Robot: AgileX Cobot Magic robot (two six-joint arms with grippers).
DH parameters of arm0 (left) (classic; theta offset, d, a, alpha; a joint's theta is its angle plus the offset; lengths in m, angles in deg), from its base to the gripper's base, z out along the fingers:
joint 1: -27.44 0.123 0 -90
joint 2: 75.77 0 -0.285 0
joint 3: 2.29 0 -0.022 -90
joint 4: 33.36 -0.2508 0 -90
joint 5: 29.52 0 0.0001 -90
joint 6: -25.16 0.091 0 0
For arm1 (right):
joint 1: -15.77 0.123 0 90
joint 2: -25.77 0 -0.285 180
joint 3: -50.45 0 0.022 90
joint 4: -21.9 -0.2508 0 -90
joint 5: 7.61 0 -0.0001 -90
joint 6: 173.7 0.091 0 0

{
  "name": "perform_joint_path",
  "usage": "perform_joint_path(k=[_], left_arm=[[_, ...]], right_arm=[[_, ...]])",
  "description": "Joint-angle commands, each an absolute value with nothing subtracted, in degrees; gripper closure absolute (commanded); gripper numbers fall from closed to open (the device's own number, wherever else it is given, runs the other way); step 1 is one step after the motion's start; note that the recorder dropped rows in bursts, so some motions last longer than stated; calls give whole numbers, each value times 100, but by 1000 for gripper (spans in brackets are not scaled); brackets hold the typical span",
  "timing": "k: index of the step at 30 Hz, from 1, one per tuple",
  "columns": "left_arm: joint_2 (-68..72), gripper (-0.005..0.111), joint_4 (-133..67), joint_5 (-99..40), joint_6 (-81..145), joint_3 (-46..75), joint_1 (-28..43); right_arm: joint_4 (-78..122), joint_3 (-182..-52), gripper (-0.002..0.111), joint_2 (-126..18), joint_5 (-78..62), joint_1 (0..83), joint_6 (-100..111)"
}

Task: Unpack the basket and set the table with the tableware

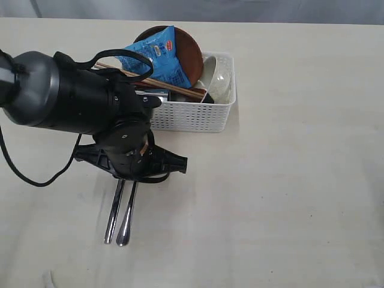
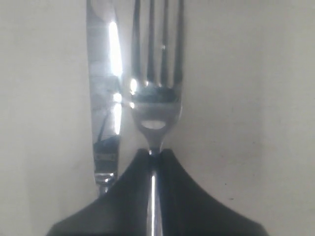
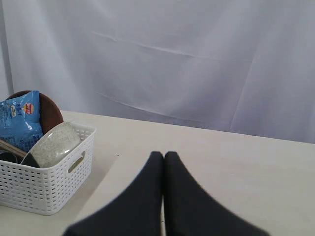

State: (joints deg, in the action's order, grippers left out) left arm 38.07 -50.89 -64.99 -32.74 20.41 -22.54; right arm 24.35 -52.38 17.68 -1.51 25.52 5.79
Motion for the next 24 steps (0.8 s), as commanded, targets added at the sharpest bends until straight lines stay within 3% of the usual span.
perform_joint_path(k=[1,11,24], left_arm=[[3802,106,-5081,-6417,-3317,2052,-2244],[3802,81,-5215,-6417,-3292,2052,-2244],[3468,78,-5784,-6388,-3100,2052,-2244]], right_arm=[[2431,-5233,109,1799,-209,2518,563],[2431,-5233,109,1799,-209,2518,563],[2431,-5233,109,1799,-209,2518,563]])
